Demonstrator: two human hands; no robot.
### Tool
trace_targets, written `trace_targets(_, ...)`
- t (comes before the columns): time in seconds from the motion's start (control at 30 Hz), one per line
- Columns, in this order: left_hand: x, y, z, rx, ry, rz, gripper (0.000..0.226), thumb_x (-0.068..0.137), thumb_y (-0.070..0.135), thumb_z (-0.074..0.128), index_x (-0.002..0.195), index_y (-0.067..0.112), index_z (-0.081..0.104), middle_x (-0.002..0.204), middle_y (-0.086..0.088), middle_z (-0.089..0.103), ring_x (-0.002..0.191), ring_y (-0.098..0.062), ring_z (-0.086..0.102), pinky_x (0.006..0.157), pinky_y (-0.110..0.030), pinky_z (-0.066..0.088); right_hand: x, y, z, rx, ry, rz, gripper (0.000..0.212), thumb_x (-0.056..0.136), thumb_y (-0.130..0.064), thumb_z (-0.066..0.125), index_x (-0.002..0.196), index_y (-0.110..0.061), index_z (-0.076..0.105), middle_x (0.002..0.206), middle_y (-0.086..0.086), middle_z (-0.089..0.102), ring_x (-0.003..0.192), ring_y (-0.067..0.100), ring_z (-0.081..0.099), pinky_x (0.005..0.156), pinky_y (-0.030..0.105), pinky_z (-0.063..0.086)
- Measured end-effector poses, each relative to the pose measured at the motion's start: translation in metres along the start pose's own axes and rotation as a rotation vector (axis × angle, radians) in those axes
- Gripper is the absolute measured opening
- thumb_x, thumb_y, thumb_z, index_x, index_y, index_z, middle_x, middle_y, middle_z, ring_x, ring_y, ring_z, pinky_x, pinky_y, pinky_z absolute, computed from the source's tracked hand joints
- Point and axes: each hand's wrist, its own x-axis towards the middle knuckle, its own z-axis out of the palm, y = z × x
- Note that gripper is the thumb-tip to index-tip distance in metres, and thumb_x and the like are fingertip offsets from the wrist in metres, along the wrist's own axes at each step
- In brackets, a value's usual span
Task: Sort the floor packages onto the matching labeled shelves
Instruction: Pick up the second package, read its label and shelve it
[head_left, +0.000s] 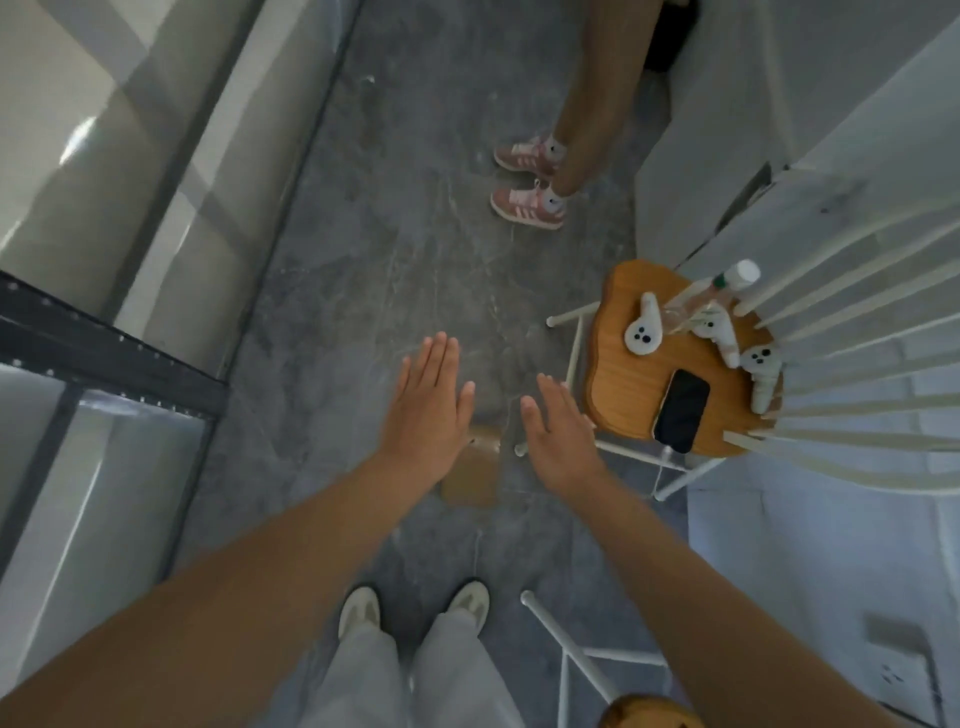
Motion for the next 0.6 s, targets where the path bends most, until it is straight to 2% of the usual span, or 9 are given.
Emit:
trace_targets(0.2,0.022,-0.083,0.127,0.071,-0.132,-0.141,0.059,0.109,0.031,0.026,0.159,0.006,0.01,0.169,-0.009,0.008,0.157,-0.021,0.002,0.126,-0.038,-0.001,0.074,0.081,0.095,0.086,-0.108,0.069,0.059,0.107,-0.042,0.031,0.159,-0.017,0.019,0.168,0.004,0.013,0.155,0.016,0.005,0.126,0.041,0.009)
trace_targets(0.33,0.026,-0.14,0.212,0.126,-0.21,-0.183,0.058,0.108,0.03,0.029,0.158,0.003,0.018,0.167,-0.013,0.018,0.155,-0.026,0.012,0.125,-0.042,0.01,0.122,0.134,0.16,0.102,-0.15,0.159,0.057,0.107,-0.04,0.032,0.159,-0.018,0.02,0.168,0.004,0.012,0.155,0.018,0.008,0.124,0.034,0.009)
trace_targets(0.47,0.021,-0.188,0.287,0.171,-0.321,-0.182,0.058,0.108,0.03,0.029,0.157,0.002,0.019,0.166,-0.015,0.02,0.155,-0.029,0.015,0.125,-0.043,0.015,0.16,0.181,0.219,0.177,-0.123,0.247,0.056,0.108,-0.033,0.035,0.158,-0.013,0.023,0.166,0.009,0.017,0.153,0.023,0.016,0.121,0.032,0.013)
trace_targets(0.6,0.033,-0.225,0.352,0.086,-0.379,-0.225,0.058,0.108,0.03,0.031,0.158,0.004,0.019,0.166,-0.014,0.019,0.155,-0.026,0.015,0.124,-0.04,0.013,0.195,0.217,0.27,0.228,-0.091,0.331,0.055,0.108,-0.034,0.034,0.158,-0.014,0.024,0.166,0.01,0.018,0.152,0.026,0.021,0.119,0.032,0.017)
